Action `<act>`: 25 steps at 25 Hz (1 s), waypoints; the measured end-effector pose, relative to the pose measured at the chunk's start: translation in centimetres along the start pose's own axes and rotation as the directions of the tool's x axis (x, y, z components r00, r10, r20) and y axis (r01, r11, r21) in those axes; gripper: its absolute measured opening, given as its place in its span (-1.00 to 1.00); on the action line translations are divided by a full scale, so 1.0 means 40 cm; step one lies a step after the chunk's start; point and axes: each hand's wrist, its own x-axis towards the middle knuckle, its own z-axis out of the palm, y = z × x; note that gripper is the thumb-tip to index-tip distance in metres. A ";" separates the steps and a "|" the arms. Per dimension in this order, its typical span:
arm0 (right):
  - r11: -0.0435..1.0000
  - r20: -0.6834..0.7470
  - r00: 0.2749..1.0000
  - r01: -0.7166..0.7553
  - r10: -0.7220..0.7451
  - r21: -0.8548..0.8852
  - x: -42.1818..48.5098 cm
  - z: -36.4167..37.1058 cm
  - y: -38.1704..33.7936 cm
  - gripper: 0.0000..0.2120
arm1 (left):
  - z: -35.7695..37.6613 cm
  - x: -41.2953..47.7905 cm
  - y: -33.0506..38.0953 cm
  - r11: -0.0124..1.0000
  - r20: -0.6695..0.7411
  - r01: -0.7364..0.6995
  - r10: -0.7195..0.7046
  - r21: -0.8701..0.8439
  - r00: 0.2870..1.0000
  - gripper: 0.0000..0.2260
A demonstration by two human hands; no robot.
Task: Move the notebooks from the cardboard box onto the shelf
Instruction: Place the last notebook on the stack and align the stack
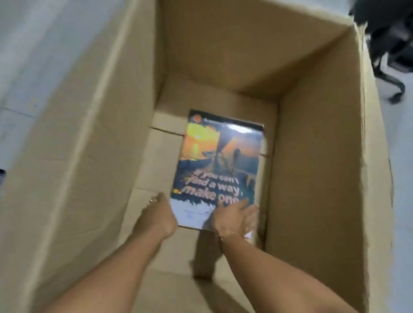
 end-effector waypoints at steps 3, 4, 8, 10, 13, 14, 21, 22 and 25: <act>1.000 -0.130 0.992 0.007 -0.010 -0.024 0.022 0.027 0.023 -0.47 | 0.046 0.040 0.044 0.996 -0.154 0.048 -0.059 -0.076 0.986 -0.58; 1.000 -0.157 0.987 -0.015 0.018 0.021 0.029 0.024 0.016 -0.55 | 0.057 0.038 0.066 0.992 -0.199 0.079 -0.098 -0.102 0.975 -0.59; 0.962 -0.179 0.977 -0.068 0.118 0.263 0.044 -0.027 -0.015 -0.76 | 0.062 0.033 0.097 0.965 -0.248 0.192 -0.233 -0.180 0.940 -0.68; 0.939 -0.213 0.974 -0.002 0.080 0.345 0.028 -0.049 -0.026 -0.75 | 0.024 0.027 0.094 0.981 -0.283 0.167 -0.190 -0.101 0.940 -0.74; 0.903 -0.242 0.970 0.109 -0.006 0.415 -0.044 -0.078 -0.056 -0.74 | -0.047 -0.036 0.109 0.996 -0.406 0.079 -0.085 -0.033 0.910 -0.74; 0.881 -0.247 0.969 0.116 0.001 0.459 -0.064 -0.088 -0.071 -0.75 | -0.075 -0.058 0.124 0.998 -0.440 0.056 -0.065 -0.035 0.896 -0.73; 0.454 -0.546 0.807 0.582 -0.224 0.675 -0.381 -0.252 -0.178 -0.69 | -0.306 -0.456 0.009 0.947 -0.837 -0.311 0.102 -0.084 0.537 -0.78; 0.338 -0.612 0.742 0.670 -0.274 0.661 -0.457 -0.293 -0.204 -0.62 | -0.336 -0.542 -0.029 0.927 -0.904 -0.369 0.107 -0.059 0.414 -0.75; -0.095 -0.753 0.546 0.783 -0.368 0.615 -0.739 -0.401 -0.283 -0.59 | -0.417 -0.839 -0.177 0.899 -0.992 -0.429 0.034 0.082 -0.118 -0.63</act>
